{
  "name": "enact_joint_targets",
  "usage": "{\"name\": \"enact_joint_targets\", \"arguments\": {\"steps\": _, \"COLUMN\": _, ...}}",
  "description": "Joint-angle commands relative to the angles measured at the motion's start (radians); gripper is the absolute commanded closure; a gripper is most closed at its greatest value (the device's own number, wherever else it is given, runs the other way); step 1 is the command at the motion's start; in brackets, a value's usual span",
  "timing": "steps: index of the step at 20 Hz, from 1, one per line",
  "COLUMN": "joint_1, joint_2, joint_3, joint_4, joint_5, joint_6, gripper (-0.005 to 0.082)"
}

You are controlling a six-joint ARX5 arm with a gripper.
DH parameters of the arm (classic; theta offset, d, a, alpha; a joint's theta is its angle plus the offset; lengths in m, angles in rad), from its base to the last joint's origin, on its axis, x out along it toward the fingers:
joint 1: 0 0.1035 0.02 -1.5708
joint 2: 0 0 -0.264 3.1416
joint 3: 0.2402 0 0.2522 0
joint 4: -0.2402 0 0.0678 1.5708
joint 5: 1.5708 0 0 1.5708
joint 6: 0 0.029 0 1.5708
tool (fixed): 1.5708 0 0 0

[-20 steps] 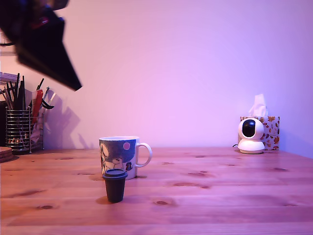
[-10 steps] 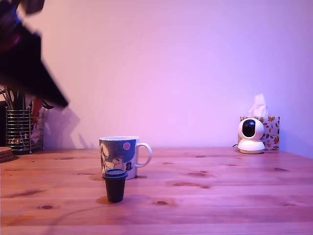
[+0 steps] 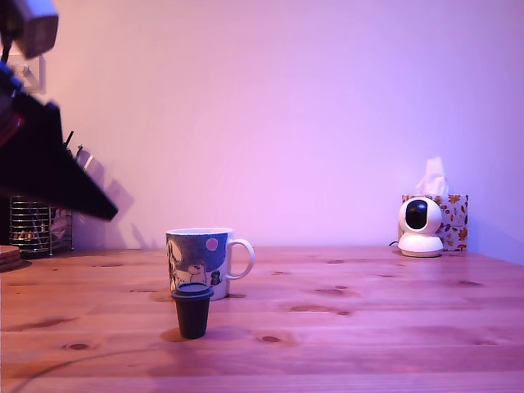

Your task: Pick up the coffee capsules on the table and drop them inside the coffee cup

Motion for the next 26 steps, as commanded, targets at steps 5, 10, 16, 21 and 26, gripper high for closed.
{"name": "enact_joint_targets", "arguments": {"steps": 5, "joint_1": -0.005, "joint_2": 0.003, "joint_3": -0.021, "joint_4": -0.010, "joint_5": 0.000, "joint_6": -0.005, "gripper": 0.0777}}
{"name": "enact_joint_targets", "arguments": {"steps": 10, "joint_1": -0.005, "joint_2": 0.003, "joint_3": -0.021, "joint_4": -0.022, "joint_5": -0.037, "joint_6": 0.000, "gripper": 0.0269}}
{"name": "enact_joint_targets", "arguments": {"steps": 16, "joint_1": -0.005, "joint_2": 0.068, "joint_3": -0.021, "joint_4": 0.020, "joint_5": -0.044, "joint_6": 0.083, "gripper": 0.0218}}
{"name": "enact_joint_targets", "arguments": {"steps": 21, "joint_1": -0.005, "joint_2": 0.228, "joint_3": -0.021, "joint_4": 0.136, "joint_5": -0.026, "joint_6": 0.083, "gripper": 0.0218}}
{"name": "enact_joint_targets", "arguments": {"steps": 26, "joint_1": -0.004, "joint_2": 0.364, "joint_3": -0.021, "joint_4": 0.296, "joint_5": 0.014, "joint_6": 0.083, "gripper": 0.0218}}
